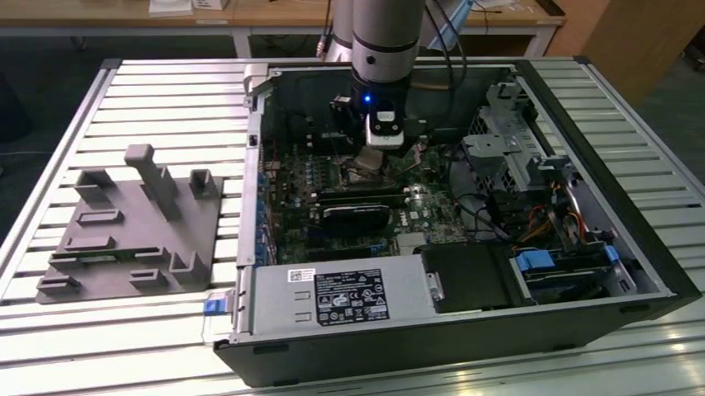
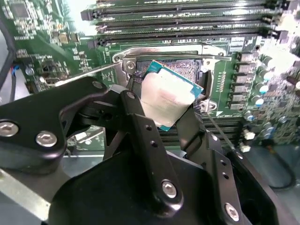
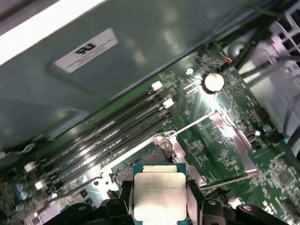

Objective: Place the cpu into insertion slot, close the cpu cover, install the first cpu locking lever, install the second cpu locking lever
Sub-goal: 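Place the cpu into insertion slot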

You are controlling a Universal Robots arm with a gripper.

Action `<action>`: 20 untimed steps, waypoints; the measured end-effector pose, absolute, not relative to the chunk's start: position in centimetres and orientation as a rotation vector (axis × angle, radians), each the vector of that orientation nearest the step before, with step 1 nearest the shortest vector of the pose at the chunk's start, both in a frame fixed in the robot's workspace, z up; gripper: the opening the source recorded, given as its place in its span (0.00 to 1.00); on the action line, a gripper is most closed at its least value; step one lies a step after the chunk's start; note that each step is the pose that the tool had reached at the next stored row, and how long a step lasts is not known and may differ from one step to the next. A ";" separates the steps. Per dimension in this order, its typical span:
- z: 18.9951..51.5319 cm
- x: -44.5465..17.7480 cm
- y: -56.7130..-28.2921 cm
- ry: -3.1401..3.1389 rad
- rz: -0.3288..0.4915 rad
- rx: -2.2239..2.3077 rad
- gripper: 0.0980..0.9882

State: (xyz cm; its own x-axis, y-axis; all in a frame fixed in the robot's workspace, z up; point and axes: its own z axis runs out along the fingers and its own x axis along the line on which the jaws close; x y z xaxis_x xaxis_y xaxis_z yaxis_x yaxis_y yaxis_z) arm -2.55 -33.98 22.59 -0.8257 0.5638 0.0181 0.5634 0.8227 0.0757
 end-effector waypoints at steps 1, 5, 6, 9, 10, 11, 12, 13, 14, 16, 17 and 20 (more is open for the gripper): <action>22.6 -2.6 -34.0 2.986 0.122 0.949 0.49; 22.6 -2.6 -34.0 2.953 0.121 1.041 0.49; 22.5 -2.6 -34.0 2.945 0.121 1.061 0.49; 22.5 -2.6 -34.0 2.921 0.120 1.122 0.49; 22.5 -2.6 -34.0 2.912 0.120 1.142 0.49; 22.5 -2.6 -34.0 2.904 0.120 1.163 0.49; 22.5 -2.6 -34.0 2.895 0.119 1.182 0.49; 22.5 -2.6 -34.0 2.887 0.119 1.200 0.49; 22.5 -2.6 -34.0 2.879 0.119 1.218 0.49; 22.5 -2.6 -34.0 2.860 0.118 1.258 0.49; 22.5 -2.6 -34.0 2.851 0.118 1.278 0.49; 22.5 -2.6 -34.0 2.823 0.117 1.335 0.49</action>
